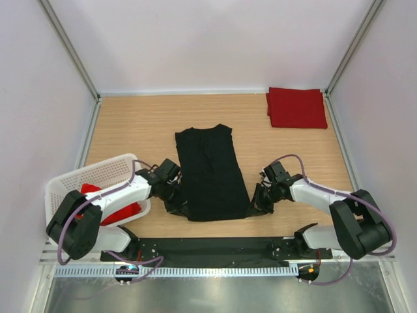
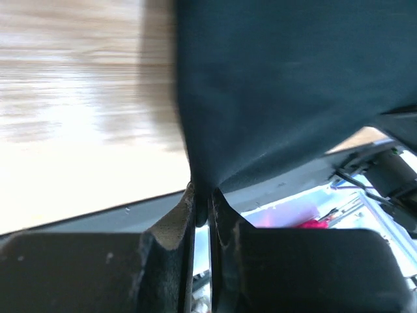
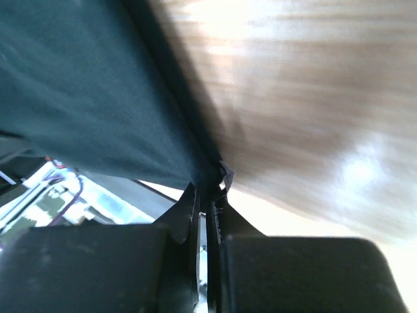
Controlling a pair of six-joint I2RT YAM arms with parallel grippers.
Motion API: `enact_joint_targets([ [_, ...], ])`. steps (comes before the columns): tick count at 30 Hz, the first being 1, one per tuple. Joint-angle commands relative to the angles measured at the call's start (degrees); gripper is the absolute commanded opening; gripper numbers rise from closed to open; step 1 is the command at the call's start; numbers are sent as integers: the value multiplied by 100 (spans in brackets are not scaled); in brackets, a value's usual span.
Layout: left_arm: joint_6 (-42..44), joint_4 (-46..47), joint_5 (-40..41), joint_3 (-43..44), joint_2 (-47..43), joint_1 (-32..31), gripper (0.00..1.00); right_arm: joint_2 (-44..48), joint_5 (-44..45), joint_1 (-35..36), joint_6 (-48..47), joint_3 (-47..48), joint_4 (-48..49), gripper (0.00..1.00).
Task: Fold and stack the t-shirts
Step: Fold the tshirt
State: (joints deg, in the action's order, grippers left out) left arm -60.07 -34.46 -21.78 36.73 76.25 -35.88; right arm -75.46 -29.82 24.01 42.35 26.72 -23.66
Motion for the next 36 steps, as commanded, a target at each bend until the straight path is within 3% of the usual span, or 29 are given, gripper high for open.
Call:
enact_joint_targets([
  [1, 470, -885, 499, 615, -277, 2, 8, 496, 706, 60, -341, 306, -788, 1],
  [12, 295, -1352, 192, 300, -1111, -77, 7, 1225, 346, 385, -140, 632, -1492, 1],
  [26, -549, -1573, -292, -237, -2675, -262, 9, 2632, 266, 895, 467, 316, -2283, 1],
  [31, -567, -1696, -222, -96, -2694, -262, 9, 2721, 319, 912, 520, 623, -2546, 1],
  [36, -304, -1950, 182, 518, -2266, -253, 9, 2019, 864, 912, -59, 1747, -2960, 1],
])
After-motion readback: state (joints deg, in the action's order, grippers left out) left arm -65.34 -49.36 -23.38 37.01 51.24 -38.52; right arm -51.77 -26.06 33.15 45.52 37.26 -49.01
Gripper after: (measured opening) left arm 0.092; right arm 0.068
